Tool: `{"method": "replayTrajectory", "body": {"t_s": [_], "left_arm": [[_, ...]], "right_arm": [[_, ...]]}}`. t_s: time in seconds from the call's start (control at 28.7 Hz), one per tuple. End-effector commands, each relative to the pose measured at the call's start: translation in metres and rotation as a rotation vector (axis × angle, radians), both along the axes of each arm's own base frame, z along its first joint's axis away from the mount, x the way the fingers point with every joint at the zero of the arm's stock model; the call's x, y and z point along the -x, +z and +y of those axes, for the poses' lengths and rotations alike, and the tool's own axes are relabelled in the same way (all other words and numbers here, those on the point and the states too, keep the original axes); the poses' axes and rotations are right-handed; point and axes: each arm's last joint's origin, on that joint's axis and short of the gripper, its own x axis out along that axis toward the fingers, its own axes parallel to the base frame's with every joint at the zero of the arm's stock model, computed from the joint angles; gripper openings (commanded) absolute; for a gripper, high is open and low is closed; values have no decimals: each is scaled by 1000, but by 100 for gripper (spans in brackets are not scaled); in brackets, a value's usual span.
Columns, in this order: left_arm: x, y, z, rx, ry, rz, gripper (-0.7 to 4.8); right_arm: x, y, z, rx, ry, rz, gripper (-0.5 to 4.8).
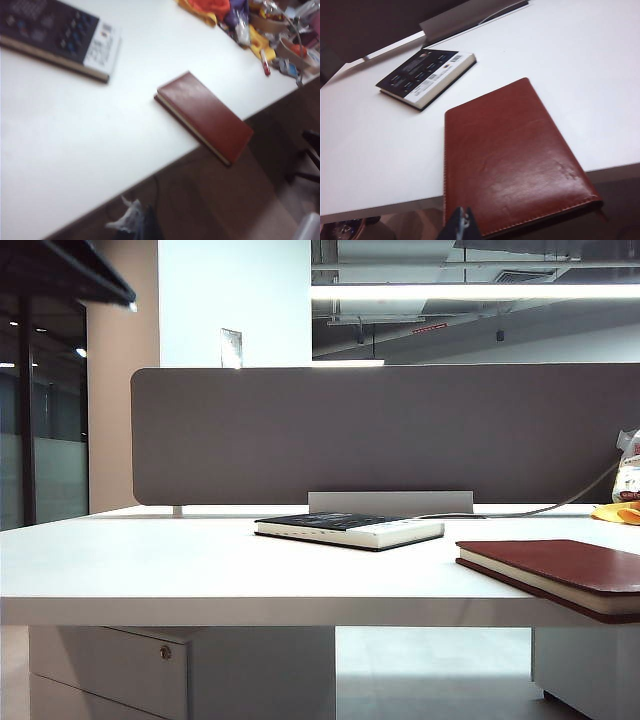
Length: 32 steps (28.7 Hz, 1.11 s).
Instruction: Pick up the red book and place it on top of the black book.
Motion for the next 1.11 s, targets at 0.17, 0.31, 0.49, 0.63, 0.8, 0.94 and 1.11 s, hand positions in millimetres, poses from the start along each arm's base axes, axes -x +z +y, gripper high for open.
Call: {"method": "replayTrajectory", "body": {"t_s": [0.17,0.31,0.49,0.63,0.8,0.94,1.11], "left_arm": [[2,11,0,-15,-8,-6,-5],[3,10,0,-18,-9,5,-5],[3,9,1,-19,-9,10,-5],[3,8,1,-26,-12,15,-5],[4,7,1,-39,-18,23,-5],[4,6,1,-47,-22,18,-5],[5,6,1,-54,-25,24,-5]], "right_arm": [[4,20,0,-33,1,-27,-6],[2,33,0,-50,-2,-6,-6],[-6,47,1,-47,-3,59,-6],[-17,58,1,-42,-4,115,-6],[-34,62,2,-47,21,216,-6],[-49,58,4,-62,63,303,-6],[-64,53,6,-98,101,371,-6]]}}
